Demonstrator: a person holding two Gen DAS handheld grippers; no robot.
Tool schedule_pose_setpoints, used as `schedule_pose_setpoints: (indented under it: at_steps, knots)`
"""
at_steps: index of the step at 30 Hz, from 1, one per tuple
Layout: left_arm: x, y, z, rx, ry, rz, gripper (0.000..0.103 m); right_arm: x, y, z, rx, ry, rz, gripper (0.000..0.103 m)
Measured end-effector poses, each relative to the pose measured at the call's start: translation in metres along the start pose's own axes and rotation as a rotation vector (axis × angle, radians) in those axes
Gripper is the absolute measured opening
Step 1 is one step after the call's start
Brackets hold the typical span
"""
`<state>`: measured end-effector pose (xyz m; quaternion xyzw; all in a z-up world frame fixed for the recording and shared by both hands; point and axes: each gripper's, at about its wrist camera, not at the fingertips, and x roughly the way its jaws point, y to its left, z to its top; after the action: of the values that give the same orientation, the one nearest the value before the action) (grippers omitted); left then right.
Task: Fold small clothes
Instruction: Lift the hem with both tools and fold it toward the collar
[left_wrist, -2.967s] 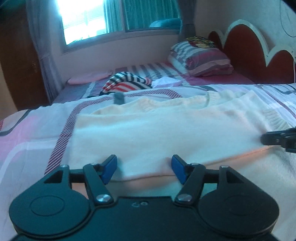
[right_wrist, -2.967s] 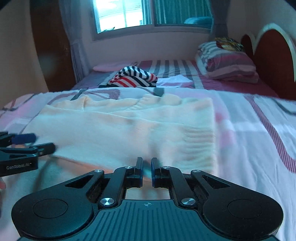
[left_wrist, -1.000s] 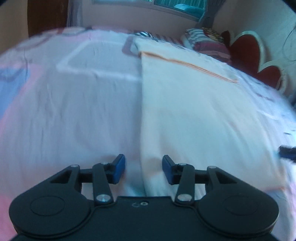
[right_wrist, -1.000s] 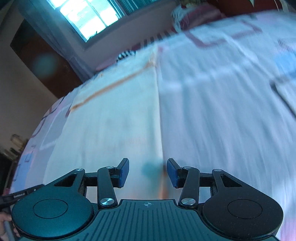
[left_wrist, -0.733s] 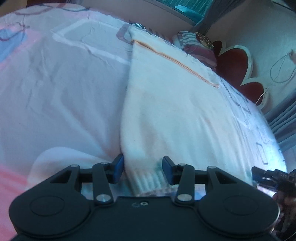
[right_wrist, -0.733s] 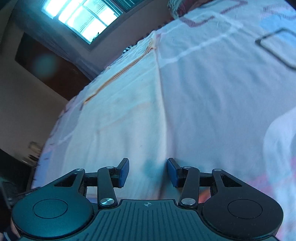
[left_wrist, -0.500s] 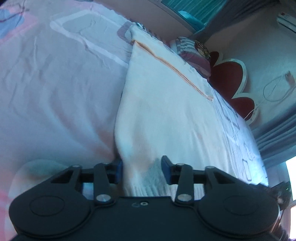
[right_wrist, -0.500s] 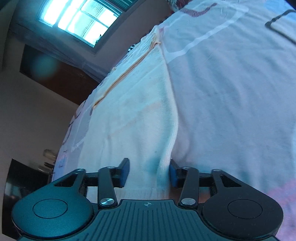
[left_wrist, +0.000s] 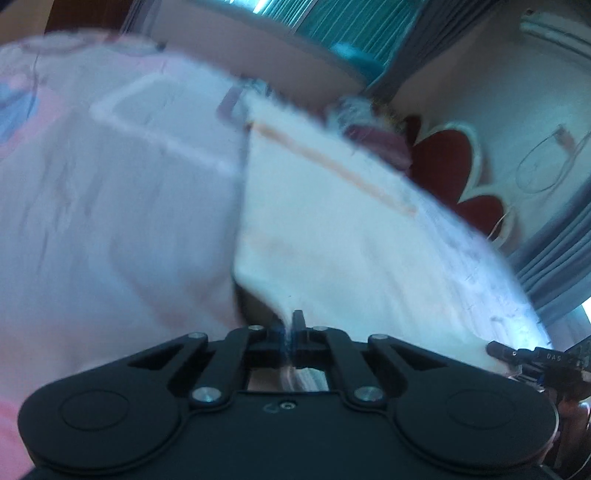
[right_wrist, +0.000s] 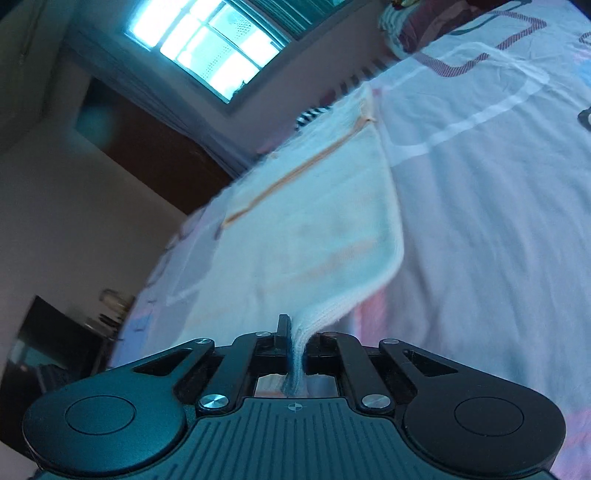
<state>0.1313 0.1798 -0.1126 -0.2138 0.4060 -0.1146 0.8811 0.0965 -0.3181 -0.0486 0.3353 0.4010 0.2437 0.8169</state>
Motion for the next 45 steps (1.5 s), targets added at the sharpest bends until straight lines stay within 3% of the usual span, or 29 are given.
schedule_pose_setpoints:
  at_steps: [1, 3, 8, 13, 18, 27, 33, 41, 45]
  knots:
    - [0.008, 0.003, -0.004, 0.008, 0.041, 0.031, 0.003, 0.008, -0.007, -0.002, 0.016, 0.045, -0.038, 0.004]
    - [0.007, 0.003, -0.005, 0.008, 0.034, 0.025, 0.002, 0.023, -0.016, -0.009, 0.020, 0.130, -0.114, 0.004]
    - [-0.010, -0.007, 0.022, 0.002, -0.068, -0.013, 0.002, 0.002, 0.011, 0.007, -0.057, 0.009, -0.079, 0.004]
    - [-0.010, -0.020, 0.076, -0.028, -0.186, -0.051, 0.002, 0.005, 0.050, 0.061, -0.166, -0.082, -0.074, 0.004]
    - [0.015, -0.036, 0.130, -0.003, -0.232, -0.027, 0.002, 0.038, 0.057, 0.125, -0.176, -0.133, -0.091, 0.004]
    - [0.088, -0.054, 0.212, 0.072, -0.239, 0.019, 0.002, 0.109, 0.035, 0.221, -0.191, -0.123, -0.094, 0.004]
    - [0.133, -0.047, 0.243, 0.099, -0.205, 0.054, 0.002, 0.155, 0.005, 0.263, -0.151, -0.100, -0.104, 0.004]
    - [0.208, -0.035, 0.274, 0.136, -0.112, 0.143, 0.002, 0.231, -0.042, 0.315, -0.018, -0.003, -0.091, 0.004]
    - [0.230, -0.025, 0.281, 0.135, -0.066, 0.133, 0.003, 0.252, -0.062, 0.331, 0.039, 0.027, -0.058, 0.004]
